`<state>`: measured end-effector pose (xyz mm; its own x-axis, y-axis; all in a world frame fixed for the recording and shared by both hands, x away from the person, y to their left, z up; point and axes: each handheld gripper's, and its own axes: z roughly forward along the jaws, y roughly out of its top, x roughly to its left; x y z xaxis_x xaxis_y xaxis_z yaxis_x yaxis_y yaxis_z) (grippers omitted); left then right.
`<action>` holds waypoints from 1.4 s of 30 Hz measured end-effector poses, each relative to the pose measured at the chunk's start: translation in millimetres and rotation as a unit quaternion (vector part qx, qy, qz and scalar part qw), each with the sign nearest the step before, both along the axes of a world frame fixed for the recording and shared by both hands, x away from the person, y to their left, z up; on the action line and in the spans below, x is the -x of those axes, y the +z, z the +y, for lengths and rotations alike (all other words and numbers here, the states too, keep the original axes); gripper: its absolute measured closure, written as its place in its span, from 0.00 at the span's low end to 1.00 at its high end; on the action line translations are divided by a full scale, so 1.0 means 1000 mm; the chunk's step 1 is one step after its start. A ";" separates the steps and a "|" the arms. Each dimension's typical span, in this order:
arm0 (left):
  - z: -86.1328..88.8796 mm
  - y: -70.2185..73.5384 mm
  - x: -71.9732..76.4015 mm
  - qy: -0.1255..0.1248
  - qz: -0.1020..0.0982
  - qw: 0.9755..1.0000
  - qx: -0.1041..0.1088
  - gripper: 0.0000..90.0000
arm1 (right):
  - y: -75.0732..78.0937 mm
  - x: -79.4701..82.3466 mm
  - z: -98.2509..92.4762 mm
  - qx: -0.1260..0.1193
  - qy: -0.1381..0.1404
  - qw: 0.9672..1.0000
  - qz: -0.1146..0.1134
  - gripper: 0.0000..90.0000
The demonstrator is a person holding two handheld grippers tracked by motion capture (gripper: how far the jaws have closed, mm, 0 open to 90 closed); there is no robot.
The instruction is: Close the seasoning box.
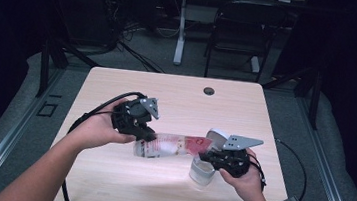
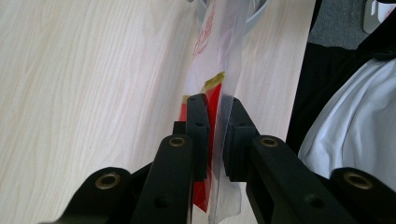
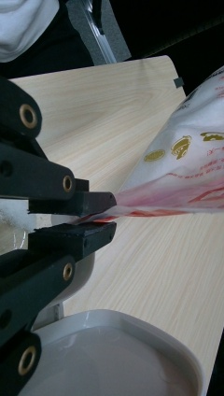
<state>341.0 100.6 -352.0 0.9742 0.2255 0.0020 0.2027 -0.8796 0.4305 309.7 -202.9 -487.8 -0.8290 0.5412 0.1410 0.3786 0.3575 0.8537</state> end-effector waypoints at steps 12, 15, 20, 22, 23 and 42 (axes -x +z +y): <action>-0.004 0.005 0.000 -0.002 -0.006 1.000 0.006 0.94 | -0.001 0.000 -0.001 0.003 0.002 1.000 0.002 0.93; -0.005 0.006 0.000 -0.001 -0.007 1.000 0.009 0.94 | -0.002 0.000 -0.001 0.000 0.002 1.000 0.003 0.94; -0.006 0.008 -0.001 -0.002 -0.008 1.000 0.013 0.94 | -0.002 0.000 -0.001 0.001 0.003 1.000 0.003 0.94; -0.006 0.008 -0.001 -0.001 -0.008 1.000 0.014 0.95 | -0.002 -0.001 -0.002 0.003 0.005 1.000 0.004 0.94; -0.006 0.008 -0.001 -0.002 -0.008 1.000 0.014 0.95 | -0.002 -0.001 -0.002 0.002 0.005 1.000 0.004 0.94; -0.009 0.012 -0.003 -0.003 -0.008 1.000 0.020 0.96 | -0.003 -0.001 -0.002 0.003 0.004 1.000 0.006 0.94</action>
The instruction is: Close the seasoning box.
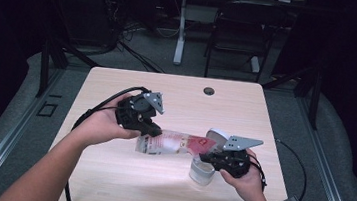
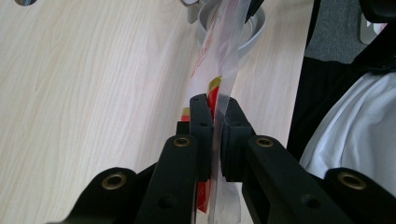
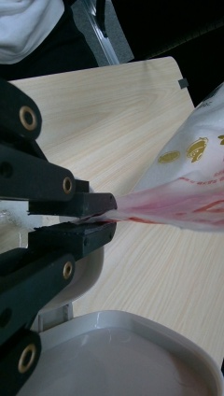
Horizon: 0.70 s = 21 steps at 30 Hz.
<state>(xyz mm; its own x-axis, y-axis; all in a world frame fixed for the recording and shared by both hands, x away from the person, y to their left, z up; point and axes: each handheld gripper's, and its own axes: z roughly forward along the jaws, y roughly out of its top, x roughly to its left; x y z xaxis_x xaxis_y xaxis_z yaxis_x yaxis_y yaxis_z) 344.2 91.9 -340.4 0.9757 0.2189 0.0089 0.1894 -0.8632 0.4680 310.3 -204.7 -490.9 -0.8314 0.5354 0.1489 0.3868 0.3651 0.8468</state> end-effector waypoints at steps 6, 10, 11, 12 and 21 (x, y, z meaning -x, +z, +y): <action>0.000 0.000 0.001 -0.002 -0.003 1.000 0.001 0.97 | -0.001 0.000 0.000 -0.004 -0.001 1.000 0.004 0.94; -0.001 0.001 0.001 -0.003 -0.002 1.000 0.002 0.97 | -0.001 -0.001 -0.001 -0.006 -0.001 1.000 0.006 0.94; -0.001 0.001 0.000 -0.006 -0.003 1.000 -0.001 0.97 | -0.001 -0.001 -0.001 -0.007 -0.001 1.000 0.007 0.94; -0.002 0.001 0.001 -0.007 -0.003 1.000 0.000 0.97 | -0.001 -0.001 -0.001 -0.007 -0.001 1.000 0.007 0.94; -0.006 0.005 0.002 -0.009 -0.004 1.000 -0.002 0.97 | -0.001 -0.001 -0.002 -0.010 -0.003 1.000 0.010 0.94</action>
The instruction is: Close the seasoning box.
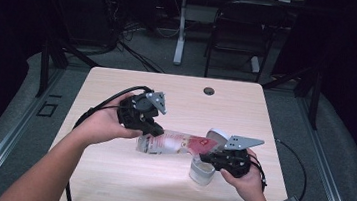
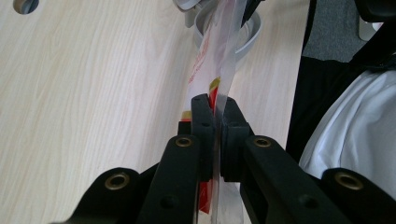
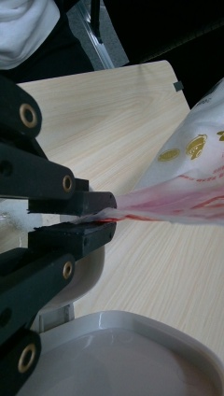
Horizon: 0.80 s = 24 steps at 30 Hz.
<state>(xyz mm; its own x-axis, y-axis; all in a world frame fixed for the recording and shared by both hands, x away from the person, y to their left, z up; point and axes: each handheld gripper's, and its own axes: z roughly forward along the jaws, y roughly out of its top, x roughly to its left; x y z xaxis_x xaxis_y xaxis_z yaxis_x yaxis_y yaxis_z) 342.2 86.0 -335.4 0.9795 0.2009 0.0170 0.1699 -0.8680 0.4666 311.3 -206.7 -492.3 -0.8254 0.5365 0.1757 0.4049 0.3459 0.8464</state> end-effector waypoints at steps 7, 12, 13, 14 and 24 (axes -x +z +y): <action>-0.004 0.004 0.000 -0.005 -0.004 1.000 -0.010 0.97 | 0.000 0.000 0.000 0.001 0.000 1.000 0.001 0.94; -0.008 0.006 0.000 -0.005 -0.004 1.000 -0.014 0.97 | 0.000 0.000 -0.001 0.001 0.001 1.000 0.002 0.94; -0.009 0.007 0.000 -0.008 -0.006 1.000 -0.015 0.97 | 0.000 0.000 -0.001 0.001 0.001 1.000 0.002 0.94; -0.009 0.007 0.000 -0.008 -0.005 1.000 -0.015 0.97 | -0.001 0.000 -0.001 0.001 0.001 1.000 0.002 0.94; -0.016 0.012 0.000 -0.015 -0.009 1.000 -0.020 0.98 | -0.001 0.001 -0.001 0.002 0.000 1.000 0.002 0.94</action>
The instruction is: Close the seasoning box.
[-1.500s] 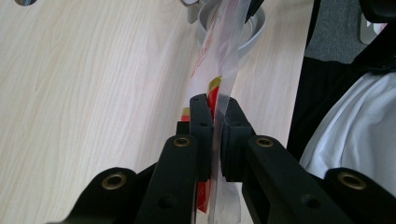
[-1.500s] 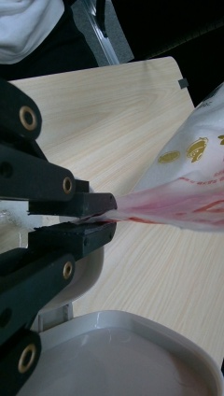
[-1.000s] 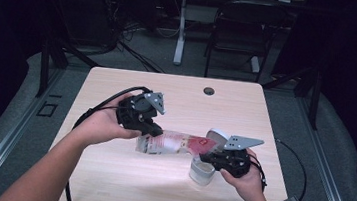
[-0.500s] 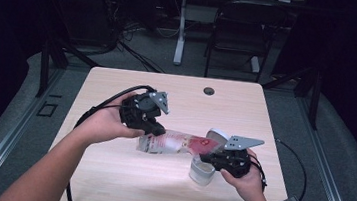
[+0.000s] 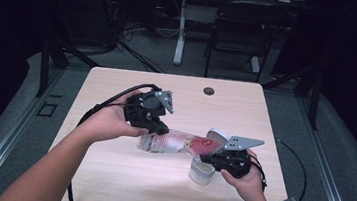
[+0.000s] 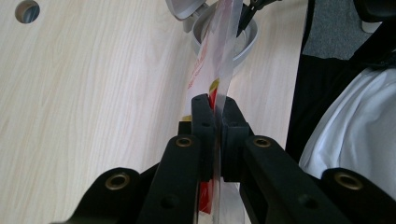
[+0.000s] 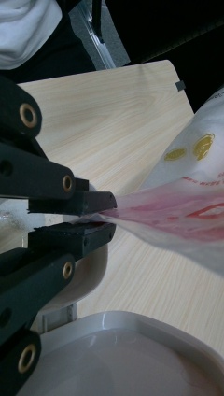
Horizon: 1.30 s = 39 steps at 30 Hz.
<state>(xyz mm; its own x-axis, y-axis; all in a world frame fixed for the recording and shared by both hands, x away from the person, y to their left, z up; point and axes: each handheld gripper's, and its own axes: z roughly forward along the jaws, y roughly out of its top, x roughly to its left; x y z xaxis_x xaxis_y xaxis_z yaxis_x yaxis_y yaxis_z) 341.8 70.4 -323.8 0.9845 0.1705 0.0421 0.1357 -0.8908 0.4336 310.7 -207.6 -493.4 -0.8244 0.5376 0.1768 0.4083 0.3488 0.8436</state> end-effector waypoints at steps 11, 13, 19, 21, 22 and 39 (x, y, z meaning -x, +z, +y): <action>-0.005 0.004 0.001 -0.006 -0.001 1.000 -0.003 0.98 | 0.000 0.001 0.000 0.008 0.000 1.000 -0.005 0.93; -0.006 0.004 0.001 -0.008 -0.002 1.000 -0.003 0.98 | 0.000 0.001 0.000 0.009 0.000 1.000 -0.005 0.93; -0.007 0.005 0.001 -0.011 -0.002 1.000 -0.005 0.98 | 0.000 0.001 0.000 0.009 -0.001 1.000 -0.006 0.93; -0.008 0.005 0.002 -0.010 -0.002 1.000 -0.004 0.98 | 0.000 0.001 0.000 0.009 -0.001 1.000 -0.006 0.93; -0.008 0.005 0.002 -0.008 0.001 1.000 -0.003 0.98 | 0.000 0.001 0.000 0.010 -0.001 1.000 -0.006 0.93; -0.008 0.005 -0.001 -0.006 0.006 1.000 -0.001 0.98 | -0.001 0.001 0.000 0.006 -0.001 1.000 -0.005 0.93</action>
